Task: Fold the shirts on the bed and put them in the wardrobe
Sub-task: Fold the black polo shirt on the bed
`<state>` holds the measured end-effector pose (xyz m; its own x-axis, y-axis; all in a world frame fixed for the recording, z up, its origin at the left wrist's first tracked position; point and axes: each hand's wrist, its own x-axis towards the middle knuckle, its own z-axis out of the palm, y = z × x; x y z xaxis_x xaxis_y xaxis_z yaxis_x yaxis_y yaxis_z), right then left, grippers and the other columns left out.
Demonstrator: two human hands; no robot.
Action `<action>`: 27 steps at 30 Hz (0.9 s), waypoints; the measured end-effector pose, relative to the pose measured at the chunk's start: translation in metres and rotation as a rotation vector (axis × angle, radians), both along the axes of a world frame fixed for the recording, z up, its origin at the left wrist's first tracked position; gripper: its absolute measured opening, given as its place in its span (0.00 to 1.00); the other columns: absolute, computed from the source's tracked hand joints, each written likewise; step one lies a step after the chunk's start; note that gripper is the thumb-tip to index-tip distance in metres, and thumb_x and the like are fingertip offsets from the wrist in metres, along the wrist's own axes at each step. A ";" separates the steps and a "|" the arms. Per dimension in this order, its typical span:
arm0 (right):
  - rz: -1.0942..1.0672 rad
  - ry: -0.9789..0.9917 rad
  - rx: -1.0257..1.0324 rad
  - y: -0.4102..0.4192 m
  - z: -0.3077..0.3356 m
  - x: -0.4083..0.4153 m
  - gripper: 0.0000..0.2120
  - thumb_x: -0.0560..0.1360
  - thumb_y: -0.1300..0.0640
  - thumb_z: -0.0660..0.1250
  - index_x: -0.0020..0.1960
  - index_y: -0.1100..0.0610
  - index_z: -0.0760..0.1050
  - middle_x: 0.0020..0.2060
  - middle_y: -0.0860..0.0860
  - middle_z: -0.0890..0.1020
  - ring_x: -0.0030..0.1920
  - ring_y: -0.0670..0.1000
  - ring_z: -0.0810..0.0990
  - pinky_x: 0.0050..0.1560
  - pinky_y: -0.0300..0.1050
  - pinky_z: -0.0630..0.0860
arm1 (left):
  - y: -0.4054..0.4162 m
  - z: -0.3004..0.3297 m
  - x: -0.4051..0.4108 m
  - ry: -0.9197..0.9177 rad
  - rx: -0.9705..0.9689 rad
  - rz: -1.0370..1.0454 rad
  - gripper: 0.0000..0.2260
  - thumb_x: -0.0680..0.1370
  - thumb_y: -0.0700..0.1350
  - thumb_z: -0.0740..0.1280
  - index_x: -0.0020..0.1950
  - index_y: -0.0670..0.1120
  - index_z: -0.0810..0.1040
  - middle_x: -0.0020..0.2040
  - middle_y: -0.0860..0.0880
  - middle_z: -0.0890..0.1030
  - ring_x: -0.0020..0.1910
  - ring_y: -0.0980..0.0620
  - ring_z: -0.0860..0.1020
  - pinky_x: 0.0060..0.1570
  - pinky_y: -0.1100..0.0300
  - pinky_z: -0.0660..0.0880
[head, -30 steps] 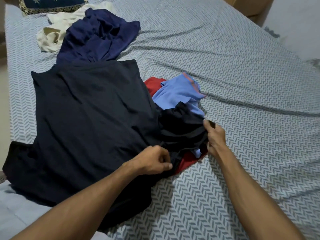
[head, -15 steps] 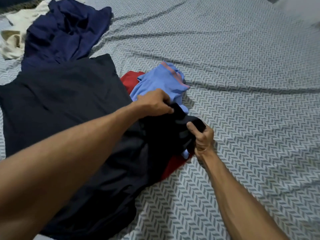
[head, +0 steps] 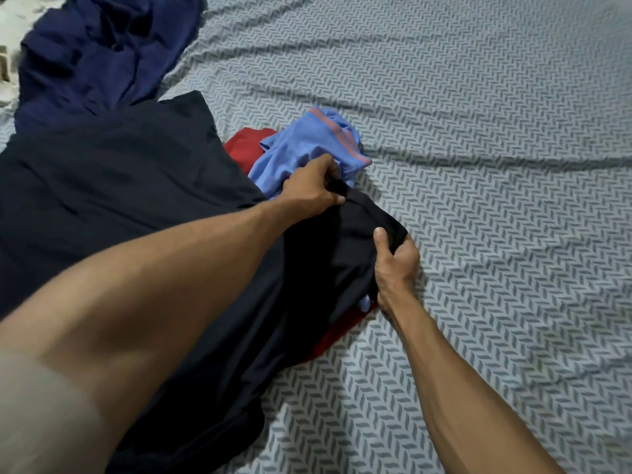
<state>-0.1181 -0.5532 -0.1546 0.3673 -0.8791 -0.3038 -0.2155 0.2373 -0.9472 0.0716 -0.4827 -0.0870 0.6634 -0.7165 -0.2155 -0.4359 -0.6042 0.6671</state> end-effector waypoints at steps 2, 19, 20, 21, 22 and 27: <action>0.008 0.042 -0.003 0.002 0.003 0.001 0.11 0.78 0.53 0.71 0.57 0.57 0.77 0.45 0.44 0.82 0.43 0.36 0.81 0.44 0.28 0.76 | 0.011 0.014 0.001 0.054 -0.083 -0.024 0.18 0.69 0.44 0.79 0.55 0.48 0.76 0.47 0.53 0.80 0.47 0.54 0.79 0.50 0.54 0.77; 0.334 0.586 -1.059 0.110 0.097 0.006 0.29 0.68 0.53 0.71 0.67 0.59 0.70 0.66 0.61 0.72 0.62 0.66 0.73 0.57 0.62 0.72 | 0.370 0.053 -0.063 0.034 -0.131 0.775 0.14 0.74 0.46 0.76 0.59 0.51 0.81 0.52 0.52 0.82 0.53 0.55 0.80 0.52 0.62 0.73; 0.409 0.520 -1.143 0.133 0.099 0.014 0.24 0.69 0.54 0.70 0.63 0.58 0.73 0.62 0.61 0.74 0.58 0.66 0.74 0.54 0.60 0.73 | 0.385 0.048 -0.068 0.022 -0.135 0.848 0.14 0.73 0.45 0.76 0.58 0.52 0.81 0.53 0.51 0.82 0.54 0.53 0.80 0.54 0.60 0.74; 0.502 0.434 -1.190 0.158 0.099 0.022 0.20 0.69 0.54 0.69 0.60 0.58 0.75 0.58 0.60 0.76 0.54 0.65 0.76 0.52 0.59 0.74 | 0.400 0.043 -0.073 0.021 -0.135 0.926 0.14 0.73 0.45 0.76 0.57 0.52 0.81 0.53 0.51 0.82 0.55 0.52 0.80 0.56 0.58 0.75; 0.621 0.335 -1.215 0.189 0.099 0.030 0.18 0.70 0.54 0.68 0.58 0.58 0.77 0.54 0.60 0.78 0.52 0.65 0.76 0.51 0.58 0.76 | 0.418 0.039 -0.078 0.024 -0.134 1.012 0.14 0.72 0.46 0.76 0.57 0.53 0.81 0.54 0.51 0.83 0.55 0.50 0.80 0.58 0.56 0.76; 1.346 0.161 -1.142 0.334 0.092 0.050 0.08 0.74 0.52 0.67 0.52 0.54 0.75 0.48 0.53 0.78 0.50 0.59 0.78 0.49 0.52 0.76 | 0.492 0.010 -0.086 0.047 -0.180 1.314 0.19 0.70 0.47 0.76 0.60 0.51 0.79 0.58 0.45 0.81 0.59 0.43 0.79 0.61 0.49 0.76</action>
<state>-0.0686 -0.2191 -0.0630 0.9765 0.1984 0.0841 0.2149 -0.8667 -0.4502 -0.0149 0.0095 -0.0773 0.8753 0.4270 -0.2272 0.4259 -0.4580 0.7803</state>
